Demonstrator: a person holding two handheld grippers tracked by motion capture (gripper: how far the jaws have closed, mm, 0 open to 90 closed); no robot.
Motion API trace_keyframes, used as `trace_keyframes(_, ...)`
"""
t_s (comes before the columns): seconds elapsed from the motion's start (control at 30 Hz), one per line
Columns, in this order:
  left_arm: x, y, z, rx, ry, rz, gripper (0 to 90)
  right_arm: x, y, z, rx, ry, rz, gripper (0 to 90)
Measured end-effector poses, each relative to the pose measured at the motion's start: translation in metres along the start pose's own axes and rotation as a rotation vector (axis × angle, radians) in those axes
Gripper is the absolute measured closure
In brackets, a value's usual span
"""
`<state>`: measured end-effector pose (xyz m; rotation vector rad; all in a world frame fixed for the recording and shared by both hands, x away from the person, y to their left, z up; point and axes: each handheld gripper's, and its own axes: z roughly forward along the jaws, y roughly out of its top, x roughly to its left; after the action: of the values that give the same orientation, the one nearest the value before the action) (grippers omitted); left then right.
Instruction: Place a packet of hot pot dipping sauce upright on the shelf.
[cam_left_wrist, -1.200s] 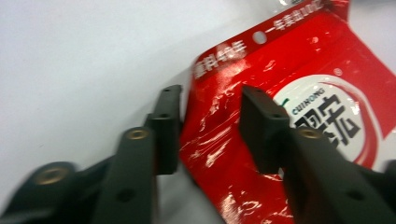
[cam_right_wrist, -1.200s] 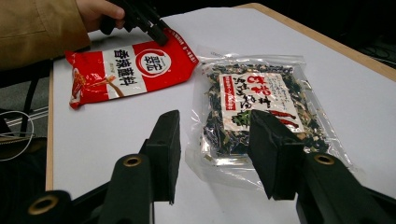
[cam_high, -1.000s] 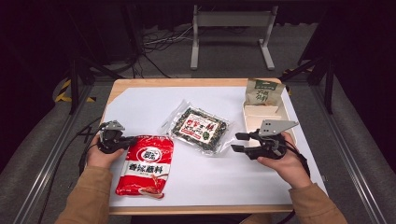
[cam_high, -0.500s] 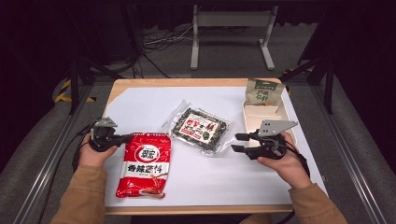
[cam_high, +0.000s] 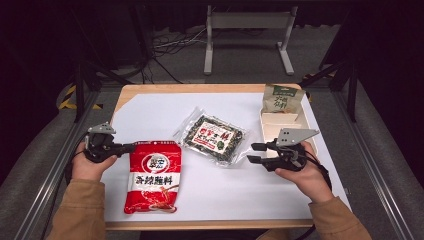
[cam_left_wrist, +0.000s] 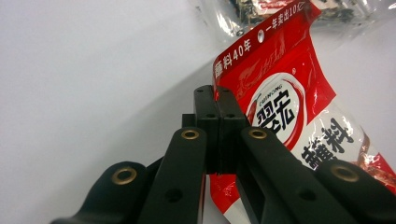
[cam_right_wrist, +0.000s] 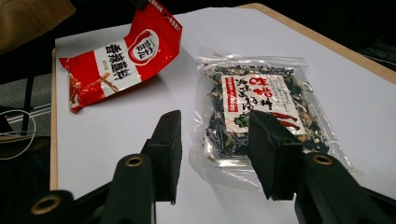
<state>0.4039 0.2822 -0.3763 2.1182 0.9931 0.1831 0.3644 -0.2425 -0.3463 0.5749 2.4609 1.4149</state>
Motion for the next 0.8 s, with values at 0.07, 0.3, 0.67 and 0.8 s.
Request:
trace_keyframes(0.07, -0.004, 0.001, -0.005, -0.011, -0.002, -0.003, 90.0, 0.000, 0.001, 0.000, 0.000, 0.000, -0.002, 55.0)
trace_keyframes(0.3, -0.014, 0.006, -0.022, -0.050, -0.010, 0.026, 90.0, 0.003, 0.005, 0.002, -0.003, 0.012, -0.012, 55.1)
trace_keyframes(0.67, -0.025, 0.007, -0.045, -0.133, -0.021, 0.061, 90.0, 0.003, 0.010, -0.007, -0.021, -0.022, -0.023, 54.7)
trace_keyframes(0.8, -0.032, 0.009, -0.055, -0.164, -0.028, 0.077, 90.0, 0.000, 0.009, -0.010, -0.020, -0.038, -0.012, 54.6)
